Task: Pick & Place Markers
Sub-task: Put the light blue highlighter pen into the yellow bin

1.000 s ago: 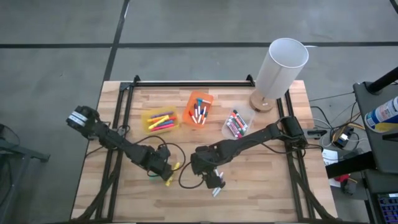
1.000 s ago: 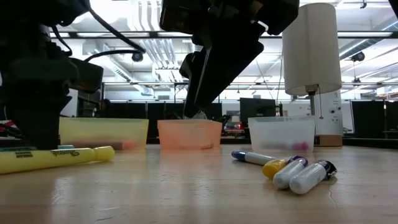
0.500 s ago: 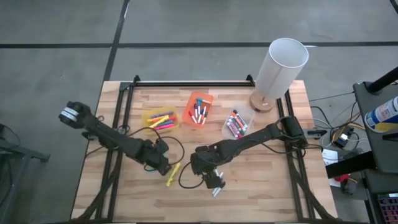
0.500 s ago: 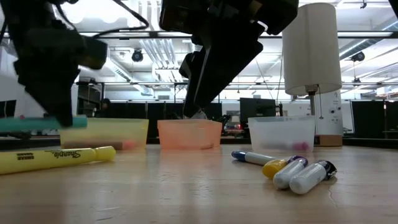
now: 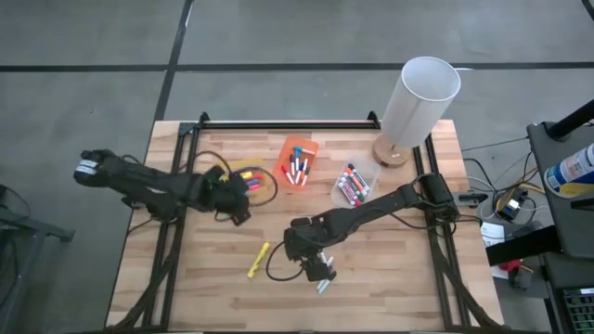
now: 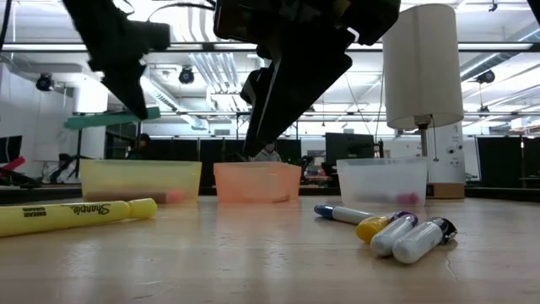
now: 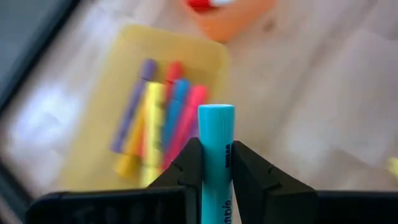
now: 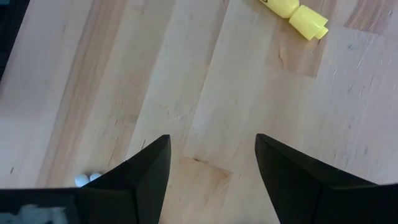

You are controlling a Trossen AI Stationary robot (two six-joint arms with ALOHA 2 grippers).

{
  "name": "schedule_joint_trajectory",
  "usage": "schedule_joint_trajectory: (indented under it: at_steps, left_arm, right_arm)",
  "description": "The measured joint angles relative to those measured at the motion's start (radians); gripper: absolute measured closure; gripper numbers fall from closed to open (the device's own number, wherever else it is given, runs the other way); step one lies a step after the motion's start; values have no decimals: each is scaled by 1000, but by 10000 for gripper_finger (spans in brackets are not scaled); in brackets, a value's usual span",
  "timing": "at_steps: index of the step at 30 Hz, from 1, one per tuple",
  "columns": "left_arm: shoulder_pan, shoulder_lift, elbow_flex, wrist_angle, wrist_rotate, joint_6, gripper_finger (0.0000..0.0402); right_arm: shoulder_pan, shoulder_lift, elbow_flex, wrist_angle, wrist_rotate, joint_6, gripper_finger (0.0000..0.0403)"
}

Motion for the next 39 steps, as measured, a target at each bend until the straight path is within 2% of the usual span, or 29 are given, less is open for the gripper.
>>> schedule_joint_trajectory:
  at_steps: [5, 11, 16, 19, 26, 29, 32, 35, 39]
  left_arm:
    - [160, 9, 0, 10, -31, 186, 349]
    - [327, 38, -1, 49, -31, 303, 349]
    - [423, 70, -20, 121, 75, 375, 349]
    - [452, 100, -38, 158, 136, 410, 349]
    - [477, 161, -71, 191, 129, 453, 348]
    - [477, 187, -82, 215, 210, 488, 348]
    - [477, 213, -82, 225, 191, 445, 345]
    - [479, 218, -80, 230, 144, 435, 323]
    - [481, 204, -80, 230, 150, 405, 268]
  right_arm:
    - [0, 0, 0, 1, 0, 1, 177]
    - [0, 0, 0, 4, 0, 1, 177]
    - [0, 0, 0, 7, 0, 1, 177]
    - [0, 0, 0, 9, 0, 3, 177]
    - [0, 0, 0, 13, 0, 3, 177]
    - [0, 0, 0, 17, 0, 0, 177]
    - [0, 0, 0, 20, 0, -1, 177]
    - [0, 0, 0, 21, 0, -1, 177]
    - [0, 0, 0, 21, 0, 2, 177]
